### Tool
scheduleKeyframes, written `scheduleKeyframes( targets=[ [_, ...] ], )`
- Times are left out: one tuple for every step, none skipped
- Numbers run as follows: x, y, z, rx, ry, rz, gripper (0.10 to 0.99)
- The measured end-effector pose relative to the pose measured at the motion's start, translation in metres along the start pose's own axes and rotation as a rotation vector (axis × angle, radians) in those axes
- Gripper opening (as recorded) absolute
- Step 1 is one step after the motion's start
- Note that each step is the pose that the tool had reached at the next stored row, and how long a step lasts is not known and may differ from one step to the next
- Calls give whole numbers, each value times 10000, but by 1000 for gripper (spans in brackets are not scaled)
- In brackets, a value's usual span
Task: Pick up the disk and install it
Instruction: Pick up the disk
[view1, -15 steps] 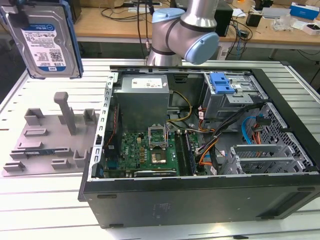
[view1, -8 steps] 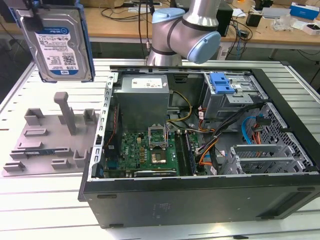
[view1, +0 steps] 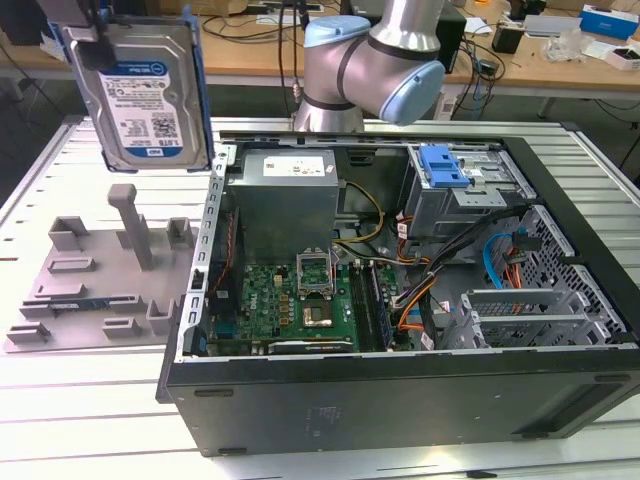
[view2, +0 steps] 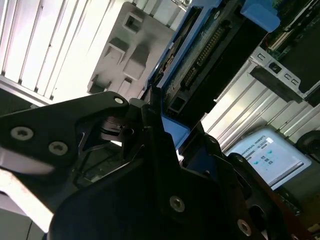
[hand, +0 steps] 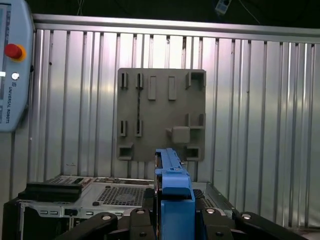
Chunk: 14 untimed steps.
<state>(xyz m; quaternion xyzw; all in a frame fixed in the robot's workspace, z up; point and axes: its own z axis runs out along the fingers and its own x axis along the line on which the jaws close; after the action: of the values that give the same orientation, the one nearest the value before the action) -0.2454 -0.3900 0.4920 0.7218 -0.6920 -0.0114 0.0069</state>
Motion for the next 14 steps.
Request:
scheduleKeyframes(
  targets=[
    [15,-29,0,0,-1,0,369],
    [33,-62,-1,0,0,0,369],
    [50,-95,-2,0,0,-2,369],
    [78,-147,-2,1,0,1,369],
    [101,-190,-3,0,0,0,369],
    [118,-223,-3,0,0,-2,369],
    [147,-276,-4,0,1,0,369],
    [174,-325,-5,0,0,0,369],
    [205,-380,-6,-1,1,0,369],
    [239,-441,-6,0,1,0,369],
    [268,-489,-5,1,-2,-2,369],
    [298,-538,-6,1,-1,1,369],
    [321,-573,-6,0,0,-1,369],
    [337,-594,-6,0,0,-3,369]
  ],
)
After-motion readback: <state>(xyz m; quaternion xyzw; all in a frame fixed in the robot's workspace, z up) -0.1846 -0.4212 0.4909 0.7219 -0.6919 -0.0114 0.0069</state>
